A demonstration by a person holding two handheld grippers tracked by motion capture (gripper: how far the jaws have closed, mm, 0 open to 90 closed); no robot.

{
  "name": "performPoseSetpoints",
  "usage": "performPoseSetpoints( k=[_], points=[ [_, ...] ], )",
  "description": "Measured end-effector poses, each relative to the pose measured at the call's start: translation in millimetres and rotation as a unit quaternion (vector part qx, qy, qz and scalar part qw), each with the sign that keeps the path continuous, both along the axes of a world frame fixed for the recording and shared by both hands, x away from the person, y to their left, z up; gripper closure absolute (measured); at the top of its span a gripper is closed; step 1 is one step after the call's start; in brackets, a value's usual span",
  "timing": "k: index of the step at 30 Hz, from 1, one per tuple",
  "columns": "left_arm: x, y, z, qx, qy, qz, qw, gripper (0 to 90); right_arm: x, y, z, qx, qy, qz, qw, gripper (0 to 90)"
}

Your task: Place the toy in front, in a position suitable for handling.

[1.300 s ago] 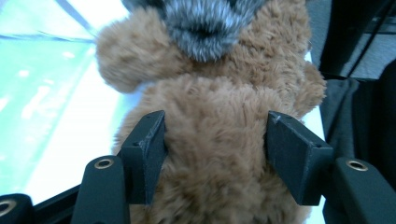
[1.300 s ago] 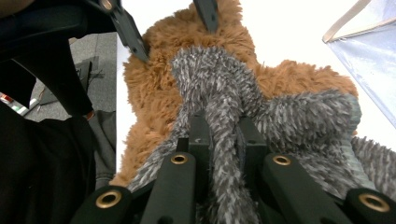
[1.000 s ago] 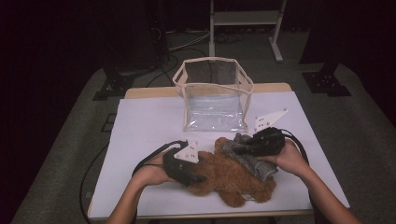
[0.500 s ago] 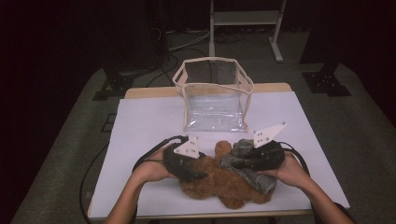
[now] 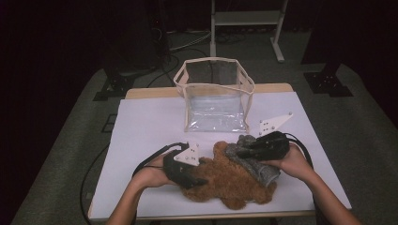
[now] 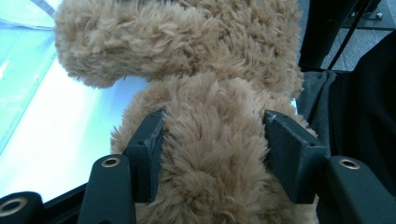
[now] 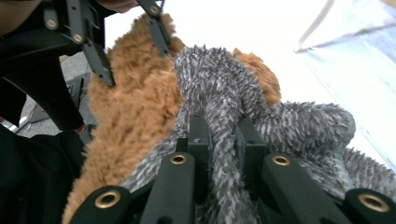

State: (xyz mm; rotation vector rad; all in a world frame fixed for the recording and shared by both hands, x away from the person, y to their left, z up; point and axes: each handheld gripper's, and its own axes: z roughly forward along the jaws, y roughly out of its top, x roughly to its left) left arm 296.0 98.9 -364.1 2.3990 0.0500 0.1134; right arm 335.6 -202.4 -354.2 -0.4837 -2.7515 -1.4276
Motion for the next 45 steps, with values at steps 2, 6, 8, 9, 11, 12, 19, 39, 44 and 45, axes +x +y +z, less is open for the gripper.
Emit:
performPoseSetpoints(
  k=[2,6,8,9,11,12,19,39,44,45],
  points=[
    [-0.8,-1.3,0.6,0.003,-0.002,-0.001,1.0,42.0,-0.3,6.0,4.3,0.0,-0.005,0.006,1.0,79.1],
    [-1.9,-1.6,1.2,0.007,-0.006,-0.007,0.9999,42.1,3.4,22.1,15.1,0.001,-0.017,0.018,0.9997,79.0],
    [-2.7,-1.5,1.1,0.005,-0.005,-0.007,0.9999,42.1,6.6,30.1,19.1,0.001,-0.026,0.022,0.9994,79.0],
    [-2.8,-1.3,1.2,0.006,-0.006,-0.008,0.9999,42.1,8.5,33.3,20.2,-0.001,-0.027,0.023,0.9994,79.0],
    [-2.4,-0.3,1.2,0.007,-0.007,-0.009,0.9999,42.0,12.2,38.5,18.9,-0.003,-0.023,0.025,0.9994,79.0],
    [-2.5,0.0,0.9,0.004,-0.005,-0.008,1.0,42.1,13.0,40.2,17.1,-0.007,-0.022,0.029,0.9993,79.0],
    [-0.7,0.8,0.1,0.0,-0.004,0.001,1.0,42.0,-2.4,33.3,1.1,-0.019,0.002,0.055,0.9983,79.0],
    [0.8,-3.9,2.2,0.014,-0.011,0.001,0.9998,41.6,-1.8,-10.9,4.1,0.0,0.007,0.006,1.0,79.0],
    [1.1,-3.1,1.9,0.012,-0.01,0.002,0.9999,41.5,-4.6,12.9,6.8,-0.005,0.005,0.035,0.9994,79.0],
    [1.3,-2.5,1.6,0.01,-0.009,0.001,0.9999,41.5,-4.9,15.5,6.3,-0.006,0.004,0.04,0.9992,79.0]
  ],
)
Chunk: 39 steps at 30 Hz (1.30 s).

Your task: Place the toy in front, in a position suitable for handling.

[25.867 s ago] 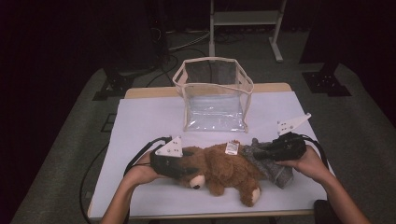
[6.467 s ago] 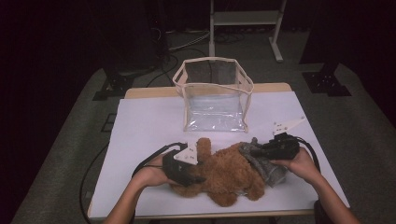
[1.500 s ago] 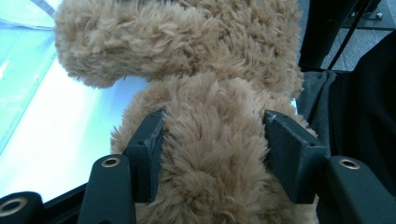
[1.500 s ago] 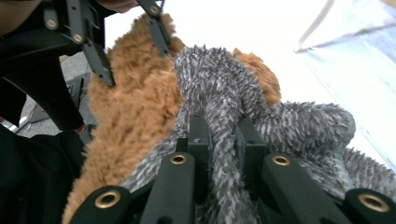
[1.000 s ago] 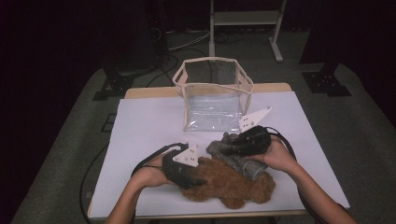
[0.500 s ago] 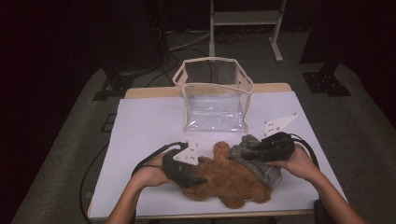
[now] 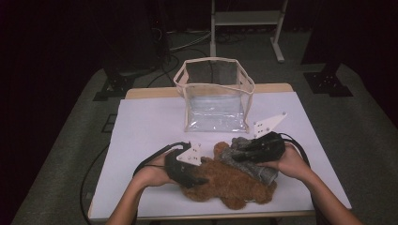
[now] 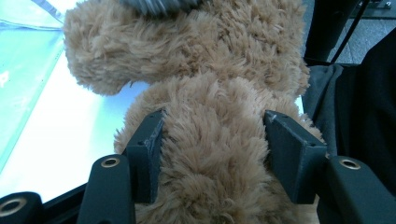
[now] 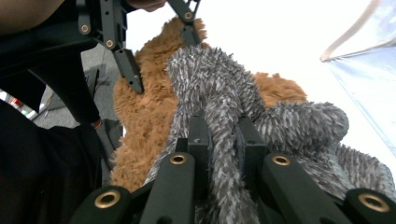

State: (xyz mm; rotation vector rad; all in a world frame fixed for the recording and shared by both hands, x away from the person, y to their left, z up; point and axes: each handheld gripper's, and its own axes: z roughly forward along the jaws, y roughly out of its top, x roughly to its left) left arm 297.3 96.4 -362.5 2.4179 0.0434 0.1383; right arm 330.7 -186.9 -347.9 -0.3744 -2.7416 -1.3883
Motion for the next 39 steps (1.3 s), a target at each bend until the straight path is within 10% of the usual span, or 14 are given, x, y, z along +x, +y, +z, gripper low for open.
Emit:
performPoseSetpoints(
  k=[14,26,35,39],
  points=[
    [2.4,-1.0,-0.4,-0.002,-0.001,0.004,1.0,41.5,2.4,-58.2,-13.9,0.009,0.018,-0.07,0.9974,79.0],
    [11.6,-2.1,1.6,-0.007,-0.005,0.021,0.9997,39.3,-9.9,8.6,1.2,-0.007,-0.014,0.013,0.9998,79.0],
    [3.5,34.8,14.2,-0.047,-0.025,0.042,0.9977,35.2,14.2,-22.0,-17.2,-0.007,0.007,-0.052,0.9986,79.1],
    [2.9,38.8,-2.8,-0.021,-0.011,0.049,0.9985,37.4,11.6,-19.2,-9.6,-0.006,-0.003,-0.053,0.9986,79.1]
  ],
)
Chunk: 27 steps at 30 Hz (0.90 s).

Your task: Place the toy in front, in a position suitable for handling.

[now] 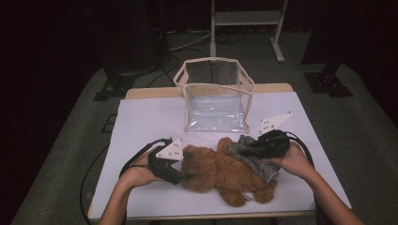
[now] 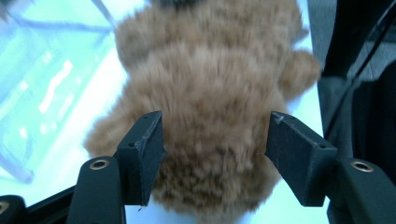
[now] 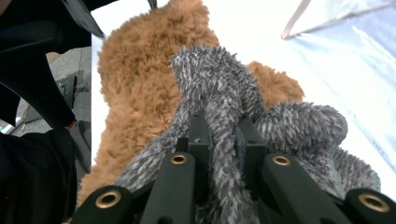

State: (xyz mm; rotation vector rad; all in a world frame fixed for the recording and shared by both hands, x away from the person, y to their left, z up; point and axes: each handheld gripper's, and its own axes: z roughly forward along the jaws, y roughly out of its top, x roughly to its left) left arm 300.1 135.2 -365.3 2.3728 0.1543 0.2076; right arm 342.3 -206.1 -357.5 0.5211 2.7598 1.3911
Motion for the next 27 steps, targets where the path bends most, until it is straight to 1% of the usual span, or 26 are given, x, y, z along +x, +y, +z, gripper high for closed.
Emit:
performPoseSetpoints(
  k=[1,2,3,5,6,8,9,11,12,13,15,16,19,21,22,24,25,26,27],
  points=[
    [0.8,-2.4,-5.5,-0.001,0.004,0.002,1.0,37.7,-3.1,4.2,3.3,0.001,-0.005,0.006,1.0,79.0],
    [2.0,-5.4,-9.7,-0.008,0.008,0.004,0.9999,37.3,-6.4,9.3,6.4,0.003,-0.008,0.016,0.9998,79.0],
    [3.6,-8.0,-11.6,-0.012,0.006,0.004,0.9999,36.8,-10.3,15.7,9.3,0.003,-0.012,0.026,0.9996,78.9],
    [7.3,-10.8,-11.3,-0.013,0.003,0.008,0.9999,36.5,-18.8,31.0,13.6,-0.004,-0.023,0.05,0.9985,78.9],
    [9.0,-11.6,-10.9,-0.013,0.005,0.009,0.9999,36.5,-22.5,38.8,15.4,-0.009,-0.03,0.064,0.9975,78.9],
    [11.1,-11.3,-9.8,-0.011,0.005,0.011,0.9999,36.4,-28.3,52.1,17.2,-0.022,-0.041,0.081,0.9957,78.9],
    [10.9,-10.7,-9.5,-0.012,0.004,0.012,0.9998,36.1,-29.4,56.6,16.3,-0.027,-0.043,0.085,0.9951,78.9],
    [9.9,-7.6,-9.0,-0.016,0.001,0.011,0.9998,34.9,-27.6,59.6,10.7,-0.043,-0.044,0.08,0.9949,79.0],
    [9.5,-5.2,-8.5,-0.019,0.0,0.012,0.9997,33.9,-25.3,58.5,6.5,-0.053,-0.044,0.075,0.9948,79.1],
    [8.9,-2.9,-8.6,-0.025,0.001,0.017,0.9995,33.0,-22.8,55.6,2.6,-0.056,-0.042,0.07,0.9951,79.3],
    [8.4,2.5,-9.7,-0.028,0.002,0.021,0.9994,31.2,-17.0,46.6,-1.4,-0.043,-0.036,0.058,0.9967,79.5],
    [8.2,5.7,-11.1,-0.024,0.002,0.022,0.9995,30.4,-14.8,42.4,-2.0,-0.039,-0.035,0.05,0.9974,79.5],
    [8.3,13.4,-18.0,-0.025,0.012,0.032,0.9991,28.8,-8.7,32.4,-2.6,-0.035,-0.031,0.036,0.9983,79.5],
    [8.4,15.2,-23.5,-0.034,0.021,0.038,0.9985,28.9,-6.3,29.3,-2.8,-0.033,-0.029,0.03,0.9986,79.5],
    [9.3,15.2,-25.9,-0.038,0.025,0.035,0.9984,29.9,-5.2,28.5,-3.0,-0.033,-0.029,0.031,0.9986,79.5],
    [10.1,11.4,-31.1,-0.047,0.037,0.03,0.9977,35.7,-3.8,28.6,-3.3,-0.032,-0.028,0.03,0.9986,79.5],
    [10.6,9.1,-32.8,-0.049,0.038,0.03,0.9977,37.5,-3.6,29.1,-3.4,-0.033,-0.028,0.03,0.9986,79.5],
    [11.0,7.5,-33.2,-0.052,0.04,0.029,0.9974,39.9,-3.4,29.5,-3.5,-0.035,-0.029,0.03,0.9985,79.5],
    [11.3,5.9,-33.2,-0.06,0.045,0.028,0.9968,42.3,-3.1,29.5,-3.5,-0.037,-0.028,0.03,0.9985,79.5]
  ],
)
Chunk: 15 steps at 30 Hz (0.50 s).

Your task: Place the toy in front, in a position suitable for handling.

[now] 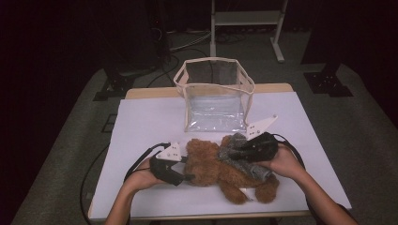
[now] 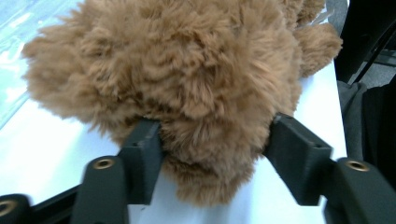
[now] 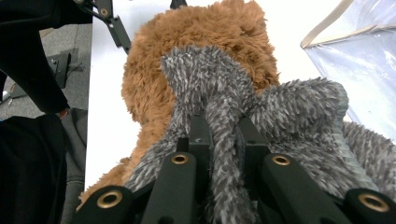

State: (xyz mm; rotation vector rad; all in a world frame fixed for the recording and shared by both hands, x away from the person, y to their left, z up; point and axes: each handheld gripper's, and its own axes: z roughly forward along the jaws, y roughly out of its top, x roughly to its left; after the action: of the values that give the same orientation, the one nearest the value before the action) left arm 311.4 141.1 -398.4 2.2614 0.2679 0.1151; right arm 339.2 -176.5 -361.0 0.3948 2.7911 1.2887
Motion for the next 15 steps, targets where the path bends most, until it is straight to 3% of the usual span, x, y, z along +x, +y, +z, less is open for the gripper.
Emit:
performPoseSetpoints(
  k=[4,9,15],
  points=[
    [-2.7,-8.6,4.3,-0.01,0.002,-0.016,0.9998,47.1,6.2,-5.0,-0.3,-0.003,0.003,-0.005,1.0,79.6],
    [-4.4,-24.1,4.7,-0.009,0.008,-0.034,0.9994,50.1,10.6,-10.2,2.8,-0.002,0.008,-0.014,0.9999,79.5],
    [-4.6,-42.8,1.6,-0.013,0.006,-0.052,0.9985,50.2,-0.4,15.7,21.5,-0.003,-0.018,0.017,0.9997,79.4]
  ],
)
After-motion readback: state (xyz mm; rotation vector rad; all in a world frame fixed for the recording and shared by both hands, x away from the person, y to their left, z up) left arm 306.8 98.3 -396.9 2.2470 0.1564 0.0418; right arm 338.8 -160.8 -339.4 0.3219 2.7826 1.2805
